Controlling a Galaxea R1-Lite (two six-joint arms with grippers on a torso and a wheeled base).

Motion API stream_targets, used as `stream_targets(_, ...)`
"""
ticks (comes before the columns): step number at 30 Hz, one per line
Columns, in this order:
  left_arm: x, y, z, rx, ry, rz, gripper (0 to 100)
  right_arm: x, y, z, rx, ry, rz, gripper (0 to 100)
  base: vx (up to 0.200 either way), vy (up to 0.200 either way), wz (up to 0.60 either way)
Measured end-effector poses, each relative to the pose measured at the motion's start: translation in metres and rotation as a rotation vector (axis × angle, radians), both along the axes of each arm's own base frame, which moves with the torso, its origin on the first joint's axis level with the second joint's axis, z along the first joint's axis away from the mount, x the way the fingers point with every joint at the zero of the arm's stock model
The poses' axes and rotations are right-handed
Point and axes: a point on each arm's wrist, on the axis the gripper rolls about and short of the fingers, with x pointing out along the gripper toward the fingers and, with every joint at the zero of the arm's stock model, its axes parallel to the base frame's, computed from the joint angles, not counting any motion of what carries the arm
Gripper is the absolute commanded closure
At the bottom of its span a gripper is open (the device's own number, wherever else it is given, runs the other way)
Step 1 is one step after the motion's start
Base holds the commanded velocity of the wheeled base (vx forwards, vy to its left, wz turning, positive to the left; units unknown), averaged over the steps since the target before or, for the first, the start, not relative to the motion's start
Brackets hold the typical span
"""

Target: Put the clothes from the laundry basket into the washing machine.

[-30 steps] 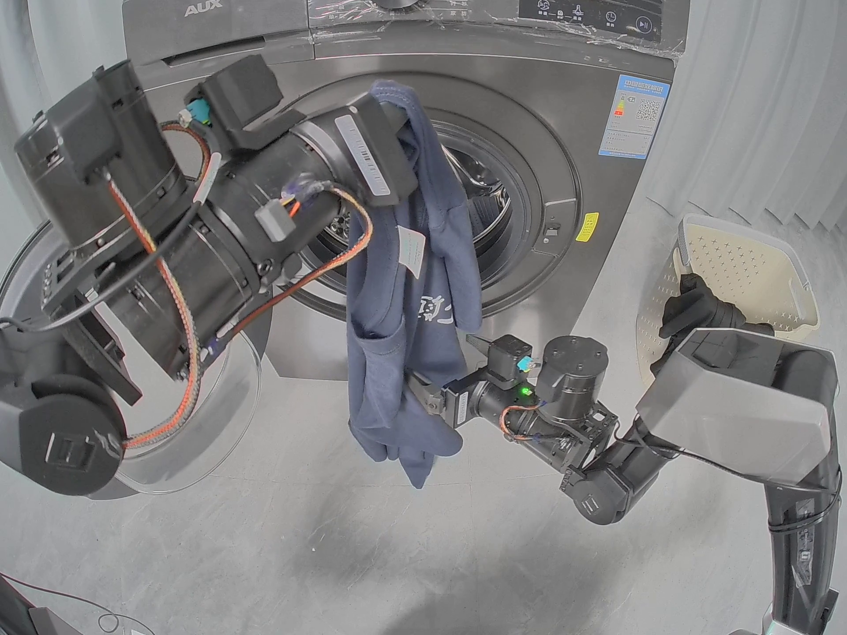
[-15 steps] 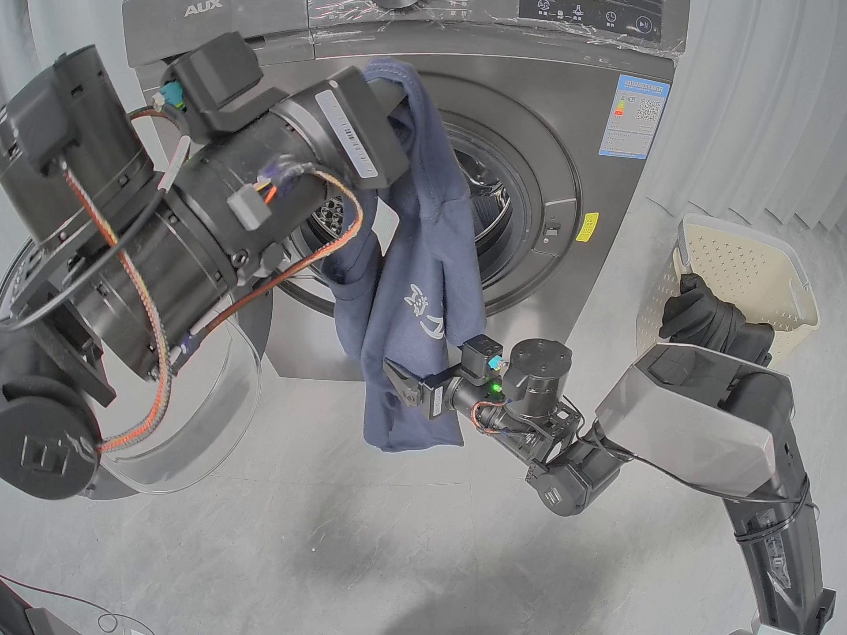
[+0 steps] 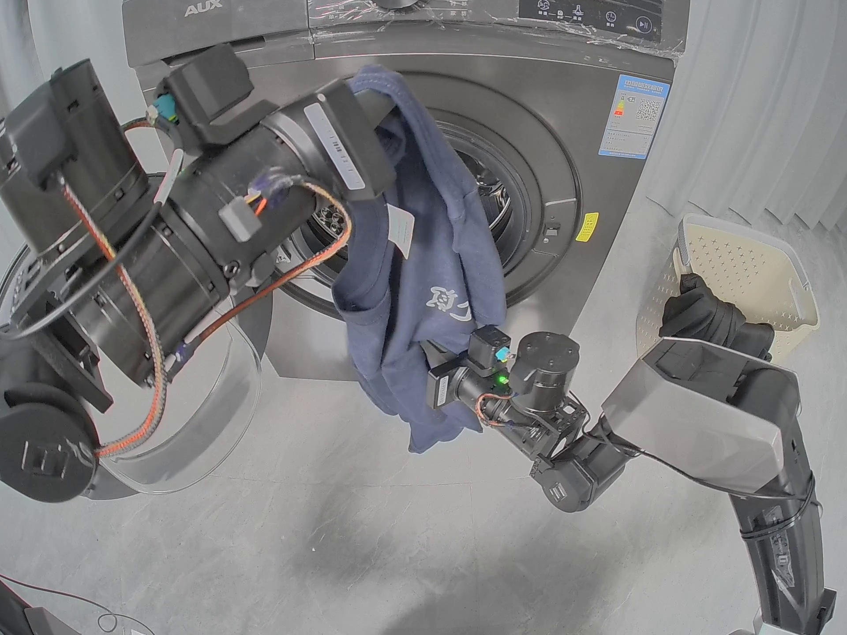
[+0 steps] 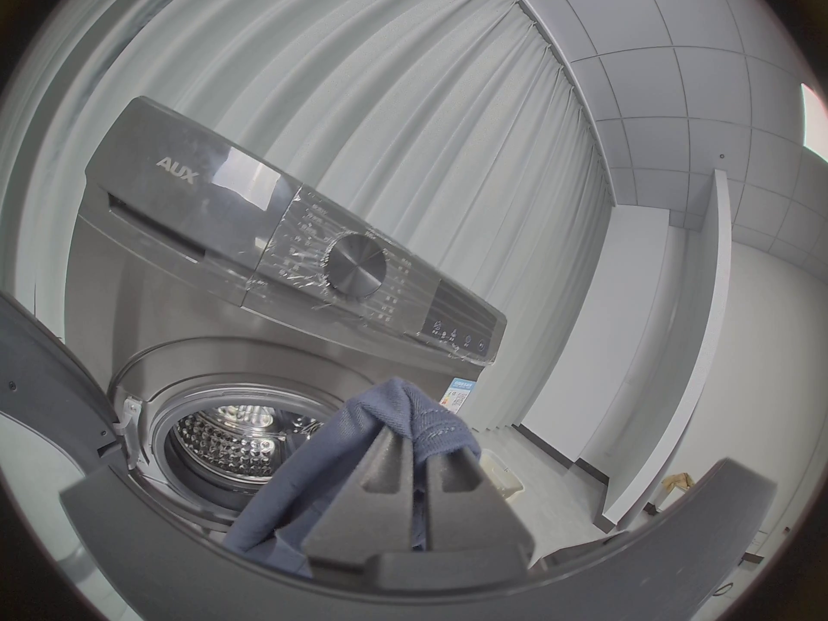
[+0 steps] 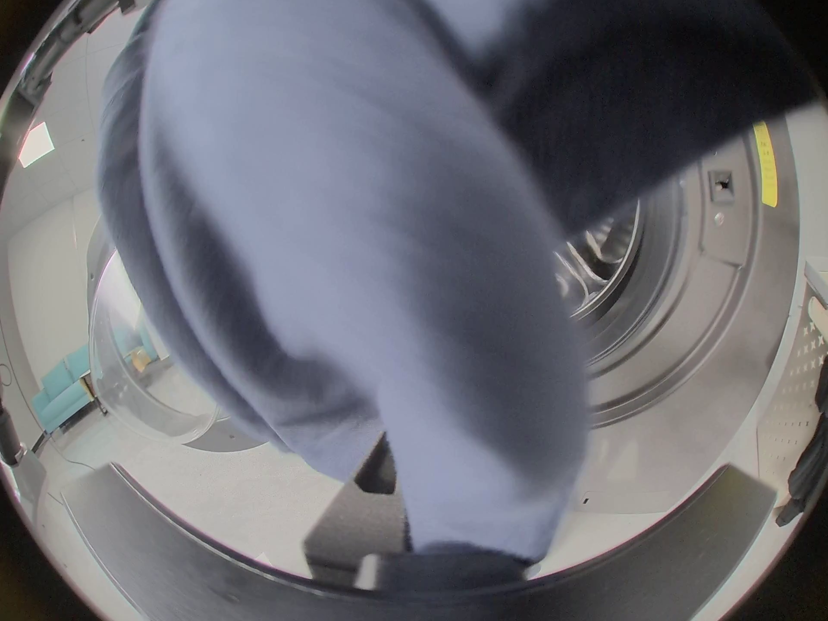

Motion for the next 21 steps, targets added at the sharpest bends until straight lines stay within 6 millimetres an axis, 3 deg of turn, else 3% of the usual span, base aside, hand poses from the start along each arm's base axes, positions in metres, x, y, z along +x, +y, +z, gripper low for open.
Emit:
stream_targets(6,0.009,0.014,-0.02,0.046,0.048,0.059,100,-0.002,-0.021,0.022,0.025,-0.004,-0.059,100,0.0,0.0,0.0)
stream_targets(14,0.022,0.042,-0.075,0.188,0.194,0.098,100,-0.015,-0.047,0.063,0.088,-0.017,-0.099,100,0.0,0.0,0.0)
stream_targets(21,0.023,0.046,-0.125,0.304,0.337,0.059,100,-0.024,-0.049,0.083,0.115,-0.041,-0.096,100,0.0,0.0,0.0)
